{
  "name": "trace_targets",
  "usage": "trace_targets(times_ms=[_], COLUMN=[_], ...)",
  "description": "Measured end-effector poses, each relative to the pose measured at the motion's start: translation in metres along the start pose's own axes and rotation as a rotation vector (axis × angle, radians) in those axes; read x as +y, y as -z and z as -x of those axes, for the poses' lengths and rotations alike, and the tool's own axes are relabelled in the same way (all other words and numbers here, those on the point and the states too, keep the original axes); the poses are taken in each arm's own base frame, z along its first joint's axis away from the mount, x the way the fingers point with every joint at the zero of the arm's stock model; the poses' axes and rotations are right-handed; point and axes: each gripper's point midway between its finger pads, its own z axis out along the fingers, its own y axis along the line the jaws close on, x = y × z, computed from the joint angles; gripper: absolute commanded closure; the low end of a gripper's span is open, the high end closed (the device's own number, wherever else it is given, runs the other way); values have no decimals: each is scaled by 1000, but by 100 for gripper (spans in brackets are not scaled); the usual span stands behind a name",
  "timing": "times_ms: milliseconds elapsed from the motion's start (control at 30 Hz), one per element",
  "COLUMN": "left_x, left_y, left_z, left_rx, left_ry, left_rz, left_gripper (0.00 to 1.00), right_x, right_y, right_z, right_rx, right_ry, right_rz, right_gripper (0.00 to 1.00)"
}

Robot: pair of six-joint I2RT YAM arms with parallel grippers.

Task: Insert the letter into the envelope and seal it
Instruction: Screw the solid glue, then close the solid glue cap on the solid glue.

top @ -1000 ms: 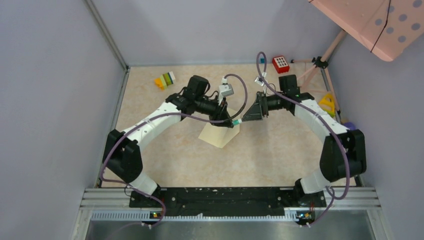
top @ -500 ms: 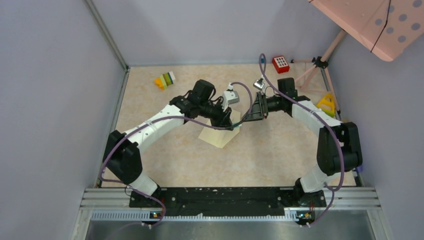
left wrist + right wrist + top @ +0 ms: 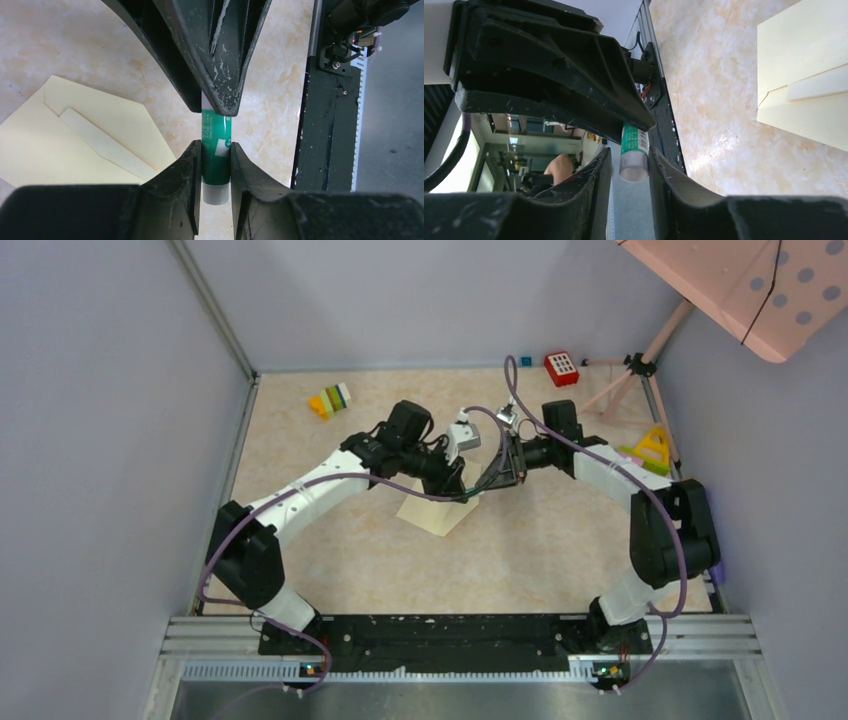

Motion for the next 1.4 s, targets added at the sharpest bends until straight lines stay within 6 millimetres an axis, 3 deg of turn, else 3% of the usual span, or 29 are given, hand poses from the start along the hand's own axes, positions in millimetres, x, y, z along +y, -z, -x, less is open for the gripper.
trace_targets(times_ms=[267,633,700,800,867,1000,1067,1200,1400], left_x=[0,-1,-1,-1,4,36,68,111,125], left_y=[-1,-1,-1,-1,-2,4,16,39,52], left_z=[0,0,0,-1,-3,-17,-31,-61,-95], left_rx=[1,1,1,3,7,11,15,47,93], left_ry=[-1,-2,-2,-2,9,87,163,266,334], left_rz=[1,-4,-4,-3,2,35,89,197,253], left_gripper=[90,90,90,91,91,91,91,91,92], right_x=[-5,-4,-5,-7,-11,-31,-40,-50,-53], right_y=[-1,3,4,5,6,9,12,20,23], right_z=[-7,-9,-10,-9,-8,-5,-3,-3,15], right_rx=[29,38,41,43,41,30,9,-52,-117], right_ry=[-11,28,30,44,69,141,196,288,357], right_rz=[-1,-19,-26,-43,-72,-174,-235,-349,-398], right_gripper=[59,68,58,29,17,3,1,1,2])
